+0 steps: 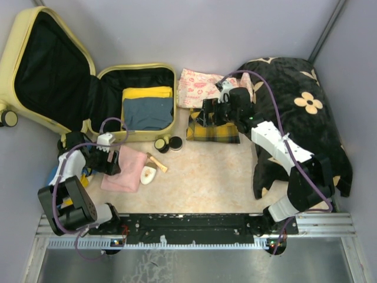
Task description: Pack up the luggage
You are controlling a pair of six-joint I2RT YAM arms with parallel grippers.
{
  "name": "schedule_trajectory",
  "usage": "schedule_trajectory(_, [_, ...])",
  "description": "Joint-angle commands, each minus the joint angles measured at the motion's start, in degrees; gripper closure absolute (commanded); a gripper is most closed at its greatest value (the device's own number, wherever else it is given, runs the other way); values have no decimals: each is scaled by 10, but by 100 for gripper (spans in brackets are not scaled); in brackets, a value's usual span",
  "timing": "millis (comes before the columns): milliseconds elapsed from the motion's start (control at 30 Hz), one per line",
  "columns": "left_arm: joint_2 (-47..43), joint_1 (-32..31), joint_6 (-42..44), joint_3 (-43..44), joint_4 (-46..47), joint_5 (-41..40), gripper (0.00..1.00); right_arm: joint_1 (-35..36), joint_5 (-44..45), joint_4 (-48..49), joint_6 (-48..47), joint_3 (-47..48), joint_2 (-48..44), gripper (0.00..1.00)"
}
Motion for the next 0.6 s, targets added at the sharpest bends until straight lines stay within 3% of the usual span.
schedule_trajectory(0, [-20, -28, 15, -8, -13, 33, 9, -4, -9, 27, 7, -5, -7, 1])
schedule_trajectory(200, [36, -49, -29, -7, 14, 31, 7, -4, -9, 29, 9, -4, -5, 1])
schedule_trajectory(367, [57, -109, -41, -12, 33, -23, 2, -5, -9, 27, 11, -5, -5, 1])
schedule_trajectory(567, [58, -45, -21, -1, 2, -36, 0, -6, -6, 22, 4, -8, -16, 1])
